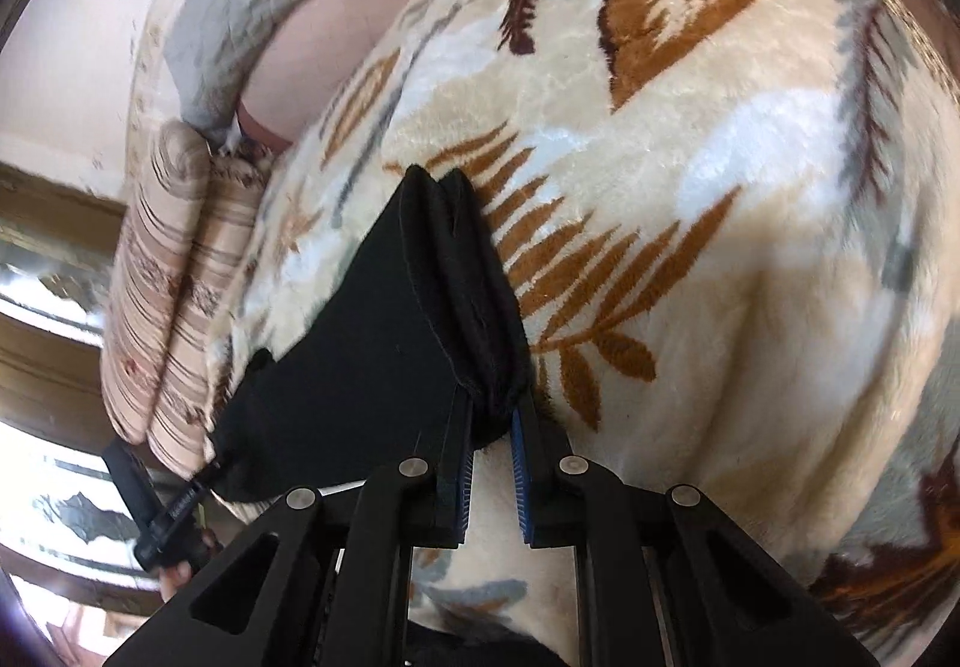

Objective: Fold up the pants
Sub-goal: 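Hold the leg ends with the right tool and lift them slightly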

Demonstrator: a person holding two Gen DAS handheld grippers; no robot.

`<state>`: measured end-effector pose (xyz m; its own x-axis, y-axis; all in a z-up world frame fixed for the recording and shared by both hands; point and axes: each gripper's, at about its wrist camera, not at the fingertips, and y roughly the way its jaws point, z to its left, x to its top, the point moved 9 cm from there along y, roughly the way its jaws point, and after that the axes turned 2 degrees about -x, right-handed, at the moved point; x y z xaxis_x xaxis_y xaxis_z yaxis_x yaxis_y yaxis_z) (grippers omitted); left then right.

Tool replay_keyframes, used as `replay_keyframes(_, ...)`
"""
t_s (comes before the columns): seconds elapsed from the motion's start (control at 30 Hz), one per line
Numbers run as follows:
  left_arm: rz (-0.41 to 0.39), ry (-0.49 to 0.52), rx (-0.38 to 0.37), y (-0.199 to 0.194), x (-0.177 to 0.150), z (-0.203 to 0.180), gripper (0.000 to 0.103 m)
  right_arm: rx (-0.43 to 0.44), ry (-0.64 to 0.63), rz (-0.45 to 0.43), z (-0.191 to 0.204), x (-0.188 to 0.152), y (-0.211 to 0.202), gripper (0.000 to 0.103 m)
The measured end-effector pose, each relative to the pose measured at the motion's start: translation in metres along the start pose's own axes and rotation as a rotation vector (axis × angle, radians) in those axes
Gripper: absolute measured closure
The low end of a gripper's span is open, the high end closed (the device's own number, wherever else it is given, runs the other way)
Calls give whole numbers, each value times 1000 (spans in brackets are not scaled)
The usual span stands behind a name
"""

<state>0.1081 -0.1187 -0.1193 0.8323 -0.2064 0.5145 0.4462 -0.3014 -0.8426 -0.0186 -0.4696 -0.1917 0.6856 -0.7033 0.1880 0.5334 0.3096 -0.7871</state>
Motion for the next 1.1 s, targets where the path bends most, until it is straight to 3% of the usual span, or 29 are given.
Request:
replay_keyframes(0.13,7,13,14,-3,-1,1,45,-3,32,0,-2,-2,4,92)
replay_keyframes(0.27,10,45,86,-11,-3,13,45,20,67,-32,-5,-4,4,93)
replay_keyframes(0.37,-1,9,94,-17,-6,26,45,17,66,-63,-5,-4,1,94)
replay_keyframes(0.5,-26,-71,21,-16,-4,34,46,-63,-15,-116,8,-1,-5,94)
replay_keyframes(0.63,-32,-64,22,-12,-2,30,46,-117,-81,-197,26,-2,-16,94)
replay_keyframes(1.1,-33,-57,23,-8,1,33,45,-295,-190,-218,35,-7,-17,94)
